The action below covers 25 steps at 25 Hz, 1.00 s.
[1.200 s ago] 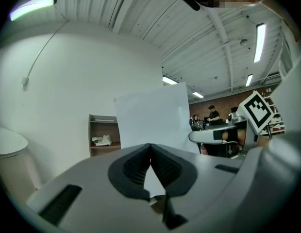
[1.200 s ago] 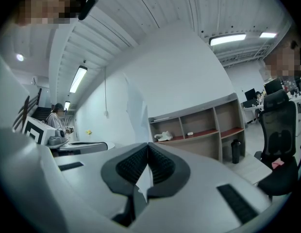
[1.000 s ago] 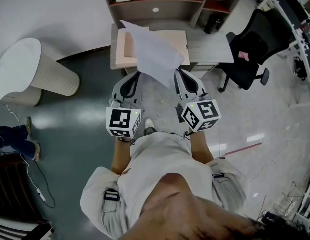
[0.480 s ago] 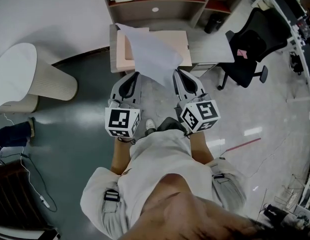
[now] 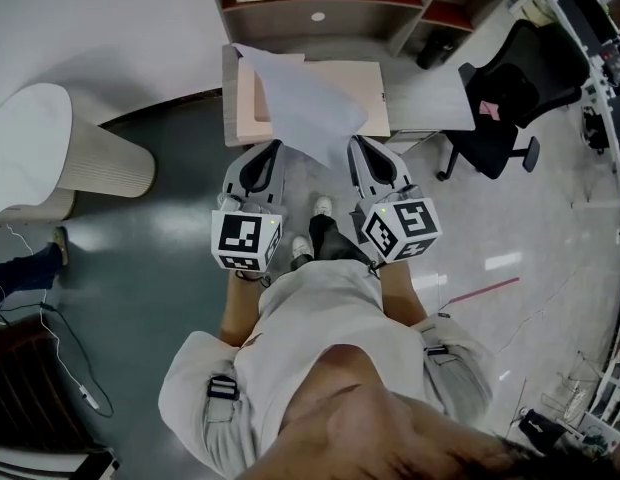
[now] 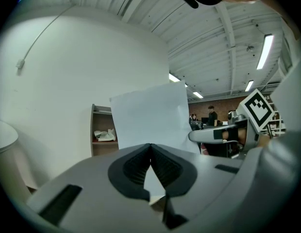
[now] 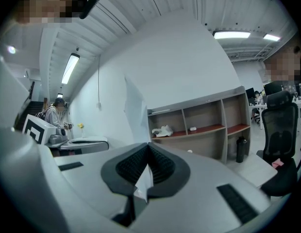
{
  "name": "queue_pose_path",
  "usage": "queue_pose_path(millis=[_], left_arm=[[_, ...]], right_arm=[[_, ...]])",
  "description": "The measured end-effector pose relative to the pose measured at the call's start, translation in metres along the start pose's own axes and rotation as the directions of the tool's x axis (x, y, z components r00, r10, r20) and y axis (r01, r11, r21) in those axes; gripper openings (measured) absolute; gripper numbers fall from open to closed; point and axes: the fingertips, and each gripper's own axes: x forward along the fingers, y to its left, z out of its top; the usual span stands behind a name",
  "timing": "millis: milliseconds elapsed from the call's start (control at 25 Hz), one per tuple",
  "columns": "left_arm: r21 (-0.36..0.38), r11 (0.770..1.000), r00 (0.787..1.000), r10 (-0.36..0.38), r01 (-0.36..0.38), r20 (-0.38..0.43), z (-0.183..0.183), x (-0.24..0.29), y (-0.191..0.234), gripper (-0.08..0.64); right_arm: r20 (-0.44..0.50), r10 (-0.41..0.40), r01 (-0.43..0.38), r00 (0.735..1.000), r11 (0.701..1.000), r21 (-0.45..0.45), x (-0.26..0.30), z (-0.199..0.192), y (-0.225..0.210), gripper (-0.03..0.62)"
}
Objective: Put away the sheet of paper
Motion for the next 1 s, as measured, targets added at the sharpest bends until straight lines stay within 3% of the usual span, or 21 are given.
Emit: queue_pose_path(millis=[1000], left_arm=[[0.056, 0.994, 0.995, 0.097, -0.097, -0.001, 0.028, 0.125, 0.05, 0.015]], right_arm=[[0.046, 0.125, -0.125, 0.991, 0.992, 0.005, 0.118, 0.043, -0.077, 0.018]])
